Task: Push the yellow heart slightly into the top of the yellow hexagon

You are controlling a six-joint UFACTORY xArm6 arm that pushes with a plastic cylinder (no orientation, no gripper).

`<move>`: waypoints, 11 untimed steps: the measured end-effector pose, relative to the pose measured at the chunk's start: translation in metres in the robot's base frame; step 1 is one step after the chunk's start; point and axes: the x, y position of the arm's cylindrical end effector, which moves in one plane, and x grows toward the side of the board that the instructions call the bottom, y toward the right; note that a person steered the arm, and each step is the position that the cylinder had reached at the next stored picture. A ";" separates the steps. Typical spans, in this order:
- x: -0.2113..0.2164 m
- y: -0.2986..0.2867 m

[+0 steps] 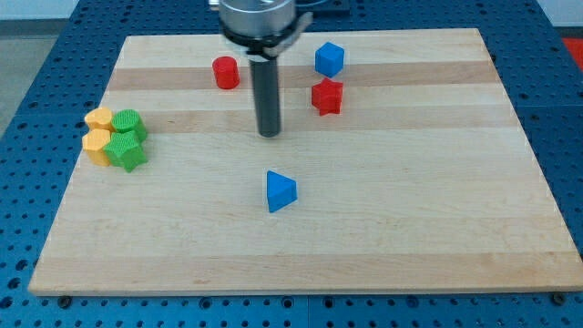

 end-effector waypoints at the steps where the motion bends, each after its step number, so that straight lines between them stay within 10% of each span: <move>1: -0.027 -0.053; 5: -0.058 -0.213; 11: -0.026 -0.227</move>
